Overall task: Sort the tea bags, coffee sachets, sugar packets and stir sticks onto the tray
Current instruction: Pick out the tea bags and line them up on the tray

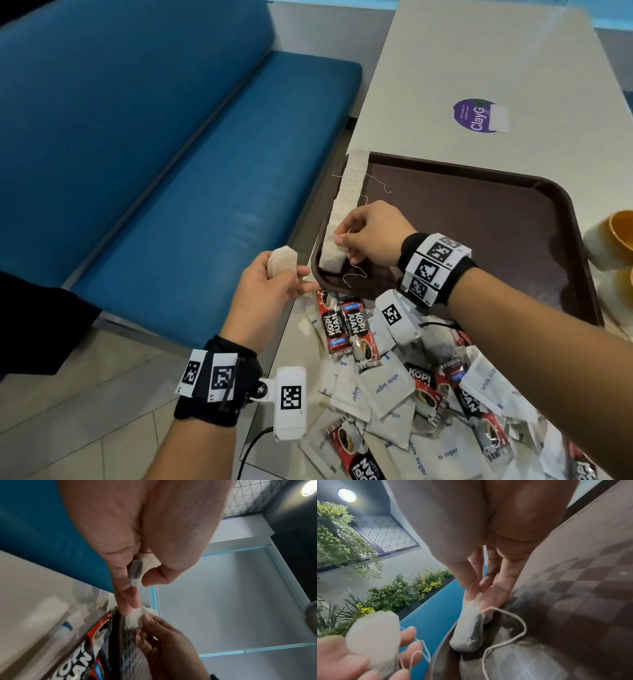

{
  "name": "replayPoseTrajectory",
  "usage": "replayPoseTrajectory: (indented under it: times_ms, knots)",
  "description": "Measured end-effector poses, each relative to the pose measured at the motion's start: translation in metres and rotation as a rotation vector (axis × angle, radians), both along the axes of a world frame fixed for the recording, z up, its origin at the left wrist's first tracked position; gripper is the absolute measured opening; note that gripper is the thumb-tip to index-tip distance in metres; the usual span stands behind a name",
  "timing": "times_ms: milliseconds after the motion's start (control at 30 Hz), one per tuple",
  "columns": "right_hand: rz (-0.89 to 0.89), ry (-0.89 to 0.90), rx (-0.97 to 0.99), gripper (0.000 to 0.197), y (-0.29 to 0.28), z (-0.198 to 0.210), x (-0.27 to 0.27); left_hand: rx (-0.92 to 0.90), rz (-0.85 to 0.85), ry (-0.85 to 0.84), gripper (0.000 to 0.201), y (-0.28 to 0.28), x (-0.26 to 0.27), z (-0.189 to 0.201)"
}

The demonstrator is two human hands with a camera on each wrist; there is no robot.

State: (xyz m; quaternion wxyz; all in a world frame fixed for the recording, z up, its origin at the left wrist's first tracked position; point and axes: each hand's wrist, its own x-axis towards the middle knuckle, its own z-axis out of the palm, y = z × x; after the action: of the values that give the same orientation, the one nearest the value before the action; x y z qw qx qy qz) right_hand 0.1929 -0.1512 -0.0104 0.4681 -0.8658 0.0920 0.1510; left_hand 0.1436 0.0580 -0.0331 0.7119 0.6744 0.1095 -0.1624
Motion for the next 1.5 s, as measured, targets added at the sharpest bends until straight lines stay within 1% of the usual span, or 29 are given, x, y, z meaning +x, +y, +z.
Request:
replayPoseTrajectory:
  times_ms: [100, 167, 300, 467, 600, 700, 767, 833, 933, 1033, 1133, 1167, 1233, 1333, 1367, 1433, 1500]
  knots:
    - [0.017, -0.02, -0.045, 0.009, 0.002, -0.001, 0.004, -0.033, 0.002, 0.006, 0.04, -0.001, 0.0, 0.001]
    - [0.021, -0.016, -0.055, 0.012, 0.002, -0.002, 0.006, -0.071, 0.004, 0.006, 0.042, -0.001, -0.001, 0.003]
    - [0.004, -0.021, -0.065, 0.016, -0.002, -0.002, 0.006, -0.129, -0.005, 0.008, 0.038, -0.003, 0.0, 0.004]
    - [-0.027, -0.077, -0.05, 0.009, -0.007, 0.005, -0.002, -0.225, -0.03, 0.031, 0.03, -0.007, -0.001, 0.009]
    - [-0.04, -0.156, 0.104, 0.008, -0.003, 0.018, -0.018, -0.246, -0.078, 0.019, 0.028, -0.01, -0.002, 0.011]
    - [0.055, -0.201, 0.131, 0.014, 0.001, 0.03, -0.029, -0.262, -0.157, 0.006, 0.028, -0.012, -0.003, 0.012]
    - [0.132, -0.208, 0.134, 0.018, 0.004, 0.036, -0.034, -0.25, -0.202, 0.0, 0.028, -0.013, -0.004, 0.013]
    - [0.177, -0.206, 0.144, 0.018, 0.006, 0.039, -0.037, -0.221, -0.223, -0.01, 0.028, -0.013, -0.004, 0.013]
    - [0.168, -0.221, 0.152, 0.012, 0.006, 0.038, -0.04, -0.182, -0.221, -0.042, 0.028, -0.012, -0.005, 0.013]
    - [0.133, -0.212, 0.184, 0.016, 0.004, 0.037, -0.039, -0.152, -0.217, -0.075, 0.031, -0.01, -0.006, 0.012]
    - [0.187, -0.211, 0.18, 0.013, 0.003, 0.038, -0.04, -0.1, -0.253, -0.08, 0.032, -0.008, -0.005, 0.011]
    - [0.192, -0.216, 0.194, 0.011, 0.003, 0.039, -0.04, -0.093, -0.246, -0.076, 0.032, -0.008, -0.005, 0.011]
    - [0.149, -0.244, 0.212, 0.008, 0.002, 0.038, -0.038, -0.096, -0.18, -0.069, 0.031, -0.007, -0.004, 0.01]
    - [0.004, -0.292, 0.12, 0.003, 0.0, 0.028, -0.035, -0.119, -0.015, -0.052, 0.011, -0.004, 0.001, 0.006]
    - [-0.031, -0.287, 0.093, 0.005, -0.001, 0.024, -0.034, -0.128, 0.029, -0.047, 0.01, -0.002, 0.003, 0.005]
    - [-0.04, -0.24, 0.05, 0.009, -0.002, 0.016, -0.033, -0.144, 0.09, -0.056, 0.013, 0.002, 0.006, 0.006]
    - [0.007, -0.151, 0.096, 0.009, -0.002, 0.012, -0.035, -0.148, 0.114, -0.074, 0.015, 0.004, 0.005, 0.008]
